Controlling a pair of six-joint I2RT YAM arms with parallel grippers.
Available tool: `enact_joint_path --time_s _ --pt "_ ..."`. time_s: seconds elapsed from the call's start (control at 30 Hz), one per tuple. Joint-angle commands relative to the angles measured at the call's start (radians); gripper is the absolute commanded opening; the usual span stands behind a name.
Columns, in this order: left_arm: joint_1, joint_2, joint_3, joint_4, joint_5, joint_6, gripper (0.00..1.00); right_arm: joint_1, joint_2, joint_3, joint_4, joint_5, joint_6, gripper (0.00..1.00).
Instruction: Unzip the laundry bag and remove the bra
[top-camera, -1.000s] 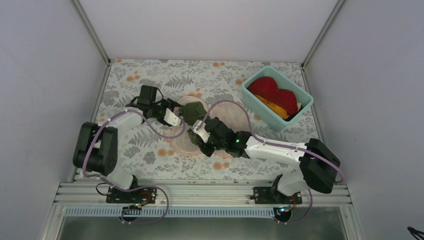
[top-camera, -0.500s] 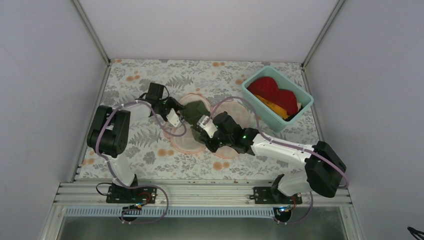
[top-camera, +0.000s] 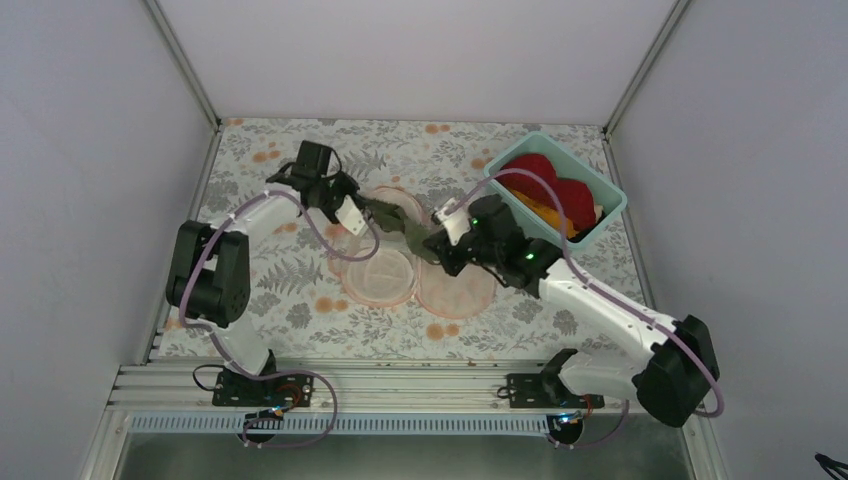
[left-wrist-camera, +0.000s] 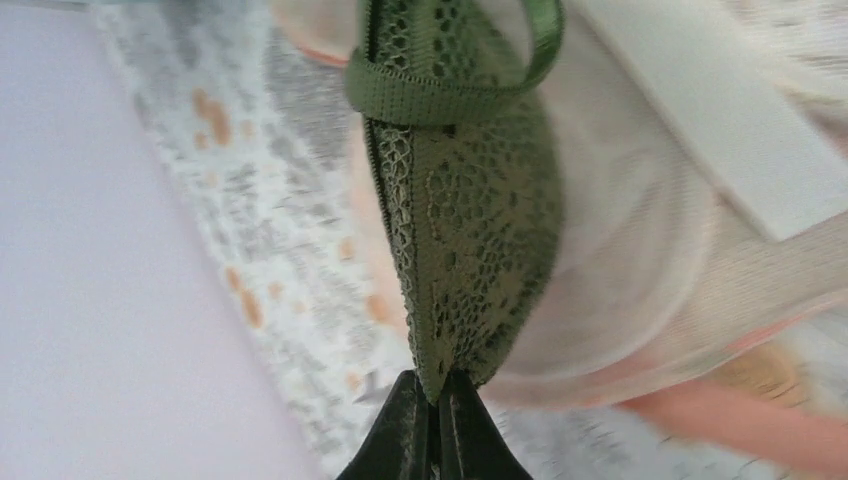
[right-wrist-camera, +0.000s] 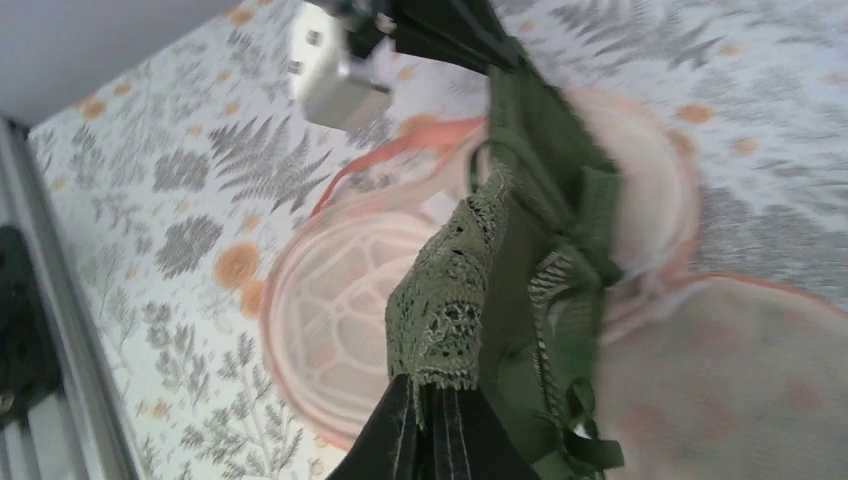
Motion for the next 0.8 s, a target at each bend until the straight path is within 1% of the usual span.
enact_joint_path --time_s 0.0,0.17,0.23,0.37,0.43,0.53,0.6,0.63,0.77 --pt "-0.033 -0.056 0.166 -0.227 -0.010 -0.186 0.02 -0.127 -0.072 0.077 -0.092 -0.073 -0.012 0.04" --pt "-0.119 -0.048 0.325 -0.312 -0.075 -0.374 0.02 -0.293 -0.090 0.163 -0.165 -0.114 -0.014 0.04" --pt "-0.142 -0.035 0.382 -0.313 -0.083 -0.449 0.02 -0.362 -0.087 0.204 -0.179 -0.141 -0.013 0.04" --pt "-0.172 0.031 0.550 -0.314 -0.101 -0.618 0.02 -0.505 -0.086 0.267 -0.180 -0.189 0.008 0.04" --pt "-0.197 0.066 0.634 -0.327 -0.108 -0.670 0.02 -0.564 -0.094 0.285 -0.172 -0.207 0.026 0.04" --pt "-0.259 0.102 0.701 -0.295 -0.151 -0.739 0.02 -0.625 -0.111 0.299 -0.163 -0.217 0.042 0.04" --pt "-0.299 0.146 0.762 -0.304 -0.171 -0.778 0.02 -0.661 -0.120 0.312 -0.170 -0.212 0.052 0.04" --pt "-0.314 0.181 0.821 -0.326 -0.178 -0.806 0.02 -0.675 -0.123 0.318 -0.177 -0.201 0.055 0.04" --pt "-0.339 0.389 1.235 -0.461 -0.205 -0.922 0.02 -0.753 -0.137 0.315 -0.210 -0.149 0.061 0.04"
